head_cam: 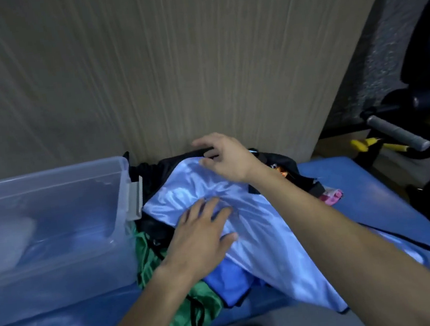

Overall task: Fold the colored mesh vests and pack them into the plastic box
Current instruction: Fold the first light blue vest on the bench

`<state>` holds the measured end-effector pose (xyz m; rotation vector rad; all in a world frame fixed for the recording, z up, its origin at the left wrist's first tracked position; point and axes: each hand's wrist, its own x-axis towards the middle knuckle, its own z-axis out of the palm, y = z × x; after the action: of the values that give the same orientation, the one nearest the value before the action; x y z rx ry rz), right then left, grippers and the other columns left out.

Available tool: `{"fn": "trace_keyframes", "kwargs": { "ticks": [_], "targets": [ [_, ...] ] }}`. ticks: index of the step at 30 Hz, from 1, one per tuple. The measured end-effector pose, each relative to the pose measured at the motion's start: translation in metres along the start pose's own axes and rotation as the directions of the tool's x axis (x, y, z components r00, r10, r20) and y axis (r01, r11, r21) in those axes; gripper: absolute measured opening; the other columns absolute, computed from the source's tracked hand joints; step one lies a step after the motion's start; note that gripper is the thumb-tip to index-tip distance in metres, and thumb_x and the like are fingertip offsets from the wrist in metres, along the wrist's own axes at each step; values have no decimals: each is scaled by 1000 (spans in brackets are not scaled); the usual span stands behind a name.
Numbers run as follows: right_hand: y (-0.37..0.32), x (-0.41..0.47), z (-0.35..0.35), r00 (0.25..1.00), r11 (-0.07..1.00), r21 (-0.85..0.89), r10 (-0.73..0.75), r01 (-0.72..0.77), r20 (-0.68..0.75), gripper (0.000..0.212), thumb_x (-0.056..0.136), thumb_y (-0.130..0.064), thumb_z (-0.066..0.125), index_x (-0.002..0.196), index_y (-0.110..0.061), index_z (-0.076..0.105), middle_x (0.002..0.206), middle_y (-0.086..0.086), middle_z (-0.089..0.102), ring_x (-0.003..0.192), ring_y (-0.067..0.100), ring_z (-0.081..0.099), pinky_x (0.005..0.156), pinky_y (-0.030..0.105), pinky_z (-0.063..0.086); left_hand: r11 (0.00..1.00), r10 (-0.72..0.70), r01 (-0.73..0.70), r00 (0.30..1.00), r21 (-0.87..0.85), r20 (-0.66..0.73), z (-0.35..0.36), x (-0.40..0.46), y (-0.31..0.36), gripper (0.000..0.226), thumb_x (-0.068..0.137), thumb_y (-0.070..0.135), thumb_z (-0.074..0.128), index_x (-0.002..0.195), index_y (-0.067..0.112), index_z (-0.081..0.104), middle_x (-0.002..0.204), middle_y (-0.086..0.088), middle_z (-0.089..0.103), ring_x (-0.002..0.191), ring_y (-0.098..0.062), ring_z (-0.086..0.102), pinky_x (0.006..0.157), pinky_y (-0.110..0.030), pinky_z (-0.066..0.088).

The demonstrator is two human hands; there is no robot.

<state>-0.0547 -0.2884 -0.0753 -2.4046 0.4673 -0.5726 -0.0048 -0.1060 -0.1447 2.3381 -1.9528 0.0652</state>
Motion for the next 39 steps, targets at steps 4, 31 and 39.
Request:
{"fn": "trace_keyframes", "kwargs": {
  "ticks": [4,31,39],
  "targets": [
    [25,-66,-27,976,990,-114,-104,83,-189,34,90,-7,68,124,-10,67,123,3,64,107,15,63,95,19,47,997,76,-72,983,31,-165,-9,12,23,56,93,55,46,140,26,54,150,-2,45,135,-30,44,102,-48,45],
    [166,-413,-52,357,513,652,858,-558,-369,32,94,-35,73,72,-13,64,68,-3,58,69,14,53,71,38,46,883,465,-469,869,-16,171,41,64,200,41,104,46,43,141,29,46,143,3,39,121,-27,46,96,-46,46],
    [172,-414,-58,311,515,806,848,-292,-429,25,87,7,68,78,-15,60,78,4,59,79,21,52,76,39,40,908,419,-407,881,-102,221,40,81,214,25,104,40,48,122,23,53,120,3,41,111,-23,46,86,-41,49]
  ]
}}
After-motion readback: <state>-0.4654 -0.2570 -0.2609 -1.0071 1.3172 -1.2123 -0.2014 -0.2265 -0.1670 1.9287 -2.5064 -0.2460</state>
